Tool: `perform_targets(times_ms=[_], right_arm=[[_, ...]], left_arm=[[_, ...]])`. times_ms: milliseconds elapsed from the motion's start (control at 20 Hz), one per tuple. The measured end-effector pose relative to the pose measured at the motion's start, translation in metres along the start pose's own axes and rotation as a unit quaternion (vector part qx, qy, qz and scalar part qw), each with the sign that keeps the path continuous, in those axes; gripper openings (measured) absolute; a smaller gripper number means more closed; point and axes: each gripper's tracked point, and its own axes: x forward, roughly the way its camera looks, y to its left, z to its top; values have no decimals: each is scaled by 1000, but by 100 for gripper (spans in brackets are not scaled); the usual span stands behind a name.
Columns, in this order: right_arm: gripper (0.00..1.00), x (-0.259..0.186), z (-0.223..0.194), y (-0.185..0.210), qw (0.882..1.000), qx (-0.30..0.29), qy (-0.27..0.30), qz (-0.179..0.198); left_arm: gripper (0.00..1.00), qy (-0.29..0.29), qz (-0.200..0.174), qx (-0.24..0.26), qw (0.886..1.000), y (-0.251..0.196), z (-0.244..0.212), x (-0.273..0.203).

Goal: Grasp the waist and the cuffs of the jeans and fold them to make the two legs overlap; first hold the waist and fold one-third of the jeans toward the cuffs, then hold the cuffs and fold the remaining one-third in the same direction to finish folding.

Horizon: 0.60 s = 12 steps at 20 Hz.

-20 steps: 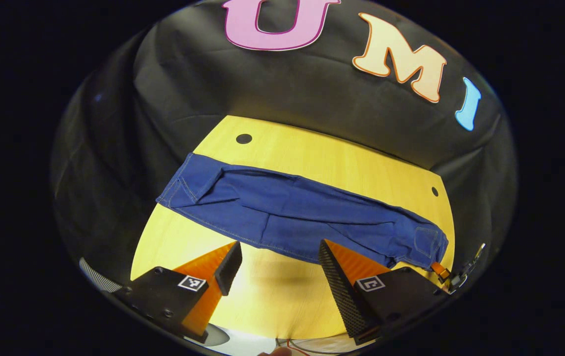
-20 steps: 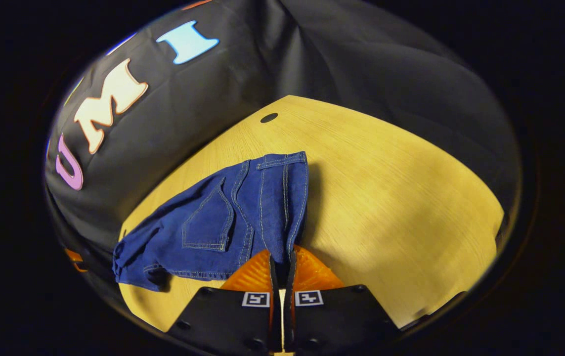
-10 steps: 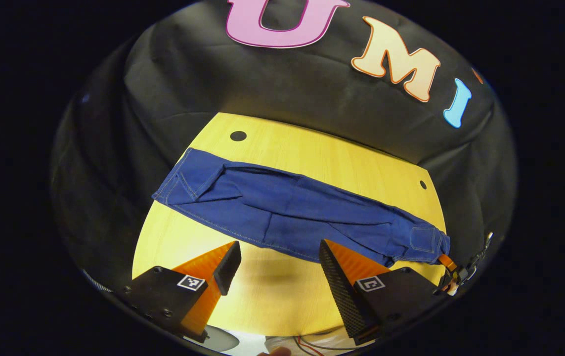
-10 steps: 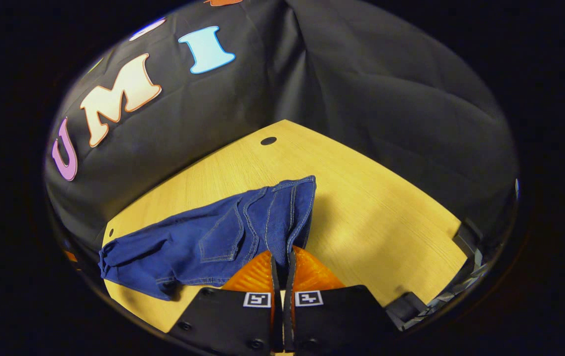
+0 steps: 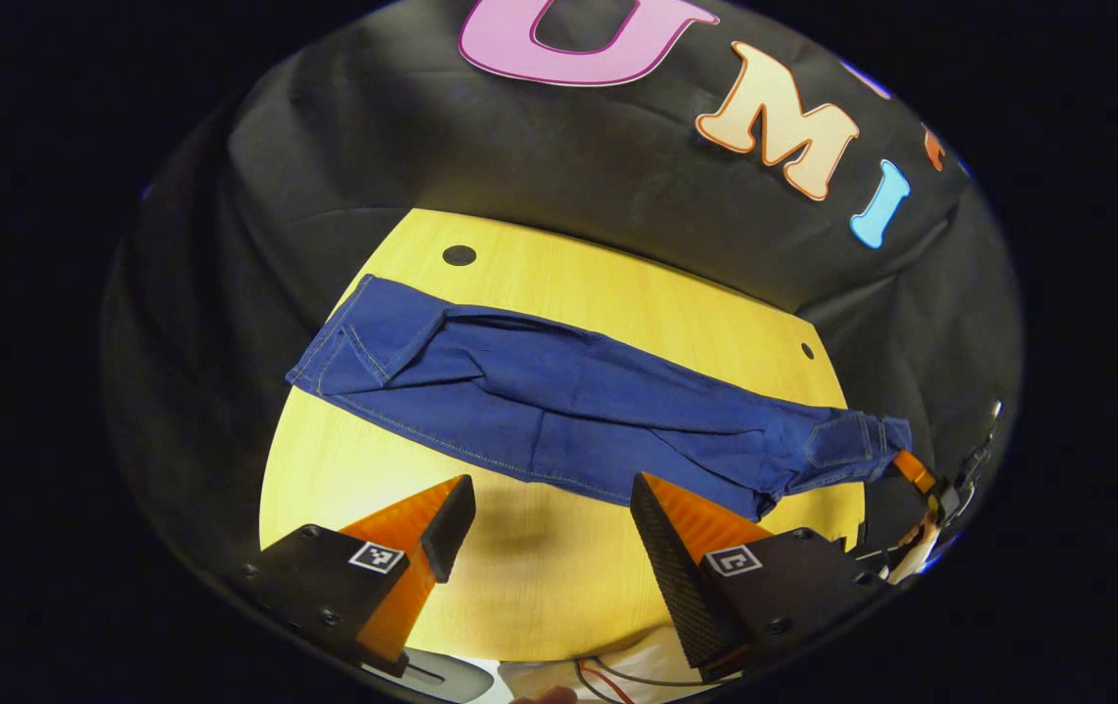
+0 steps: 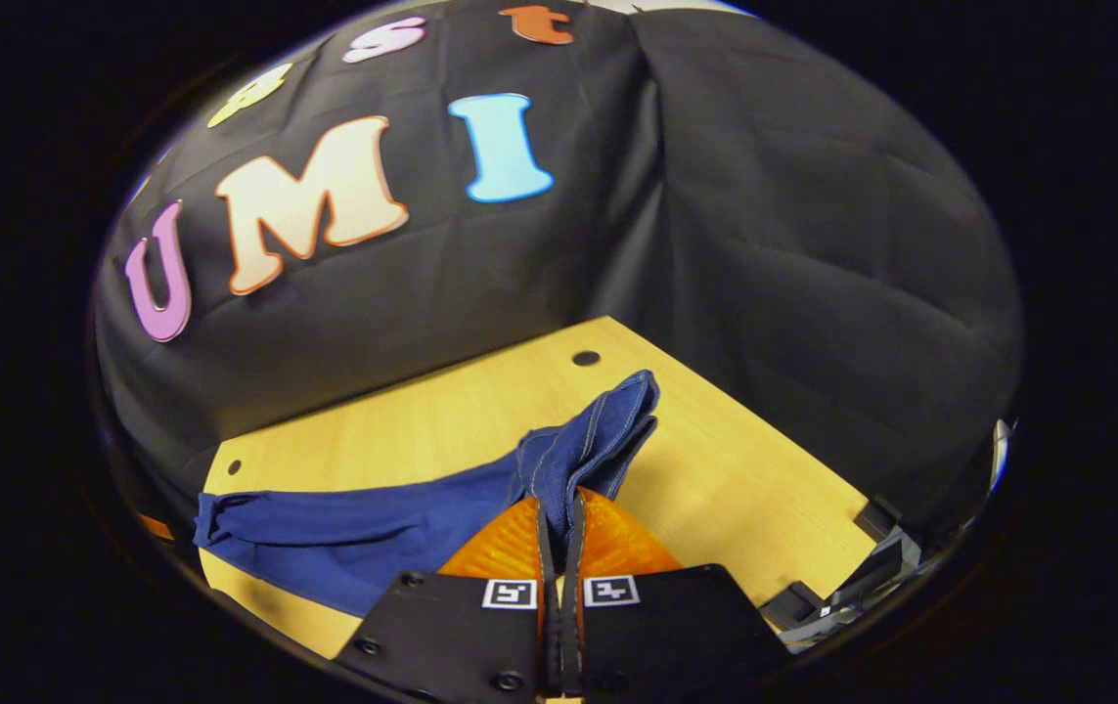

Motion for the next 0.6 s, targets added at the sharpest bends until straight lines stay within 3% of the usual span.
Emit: perform_targets(times_ms=[150, 350, 600], right_arm=[[3, -18, 21, 60, 999, -16, -24, 41], [3, -40, 29, 158, 990, -52, -43, 124], [3, -41, -11, 271, 972, -88, -12, 218]], left_arm=[[96, 3, 0, 8, 1000, 20, -2, 2], [96, 16, 3, 11, 1000, 44, -16, 6], [95, 29, 9, 7, 1000, 68, -33, 10]])
